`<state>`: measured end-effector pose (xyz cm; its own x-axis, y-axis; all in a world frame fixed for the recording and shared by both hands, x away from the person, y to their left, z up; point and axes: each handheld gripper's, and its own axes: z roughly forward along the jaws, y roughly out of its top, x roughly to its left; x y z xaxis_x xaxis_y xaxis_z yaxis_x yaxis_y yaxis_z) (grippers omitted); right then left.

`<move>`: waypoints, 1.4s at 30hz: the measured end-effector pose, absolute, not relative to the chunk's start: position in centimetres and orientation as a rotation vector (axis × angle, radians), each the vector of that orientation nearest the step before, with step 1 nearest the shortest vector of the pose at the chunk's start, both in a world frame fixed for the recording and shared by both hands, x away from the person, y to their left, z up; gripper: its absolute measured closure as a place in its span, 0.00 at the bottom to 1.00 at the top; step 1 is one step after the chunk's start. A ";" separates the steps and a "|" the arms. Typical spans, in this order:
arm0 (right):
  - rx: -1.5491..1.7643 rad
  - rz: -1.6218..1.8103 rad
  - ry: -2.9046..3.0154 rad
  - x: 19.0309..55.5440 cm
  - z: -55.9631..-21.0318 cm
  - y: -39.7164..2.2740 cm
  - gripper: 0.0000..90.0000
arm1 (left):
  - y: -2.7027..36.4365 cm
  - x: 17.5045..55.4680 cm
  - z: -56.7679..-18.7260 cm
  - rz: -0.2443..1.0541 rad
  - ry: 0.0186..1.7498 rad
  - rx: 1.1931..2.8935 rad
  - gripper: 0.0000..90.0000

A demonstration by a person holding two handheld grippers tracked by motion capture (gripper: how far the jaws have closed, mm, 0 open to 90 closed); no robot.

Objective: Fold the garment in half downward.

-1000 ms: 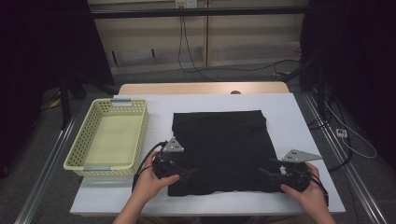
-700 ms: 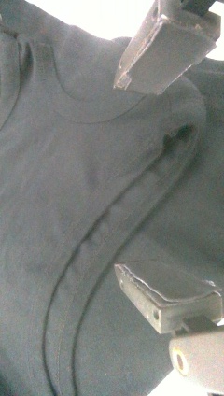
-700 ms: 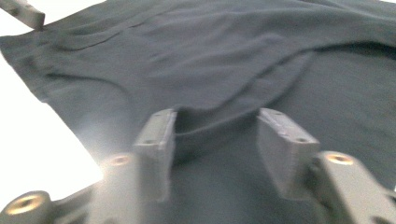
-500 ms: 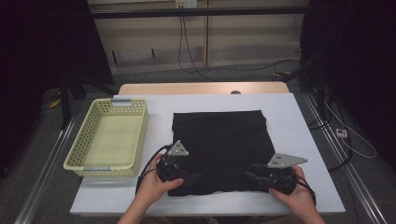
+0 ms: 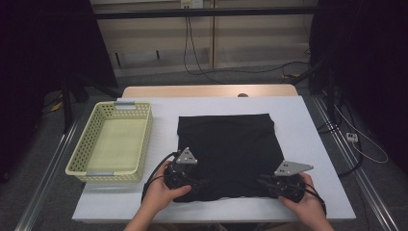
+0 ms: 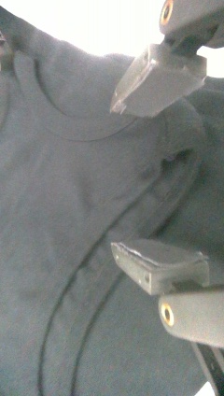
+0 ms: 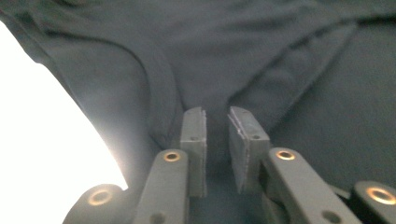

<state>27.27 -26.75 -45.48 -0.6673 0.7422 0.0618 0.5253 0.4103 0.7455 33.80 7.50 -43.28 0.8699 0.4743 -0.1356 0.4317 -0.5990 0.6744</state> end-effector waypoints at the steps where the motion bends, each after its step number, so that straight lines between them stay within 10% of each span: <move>1: 1.120 1.121 2.387 27.3 -45.6 -27.0 0.83 | 7.5 33.7 -43.4 0.068 0.653 2.283 0.39; 14: 1.074 1.179 2.423 27.2 -45.9 -27.6 0.74 | 8.0 32.8 -44.1 0.022 0.668 2.338 0.67; 26: 1.037 1.162 2.438 27.5 -45.5 -27.2 0.95 | 7.5 32.6 -44.0 0.000 0.662 2.367 0.92; 42: 1.107 1.358 2.313 27.1 -43.8 -29.0 0.96 | 8.4 32.3 -41.3 -0.076 0.655 2.265 0.99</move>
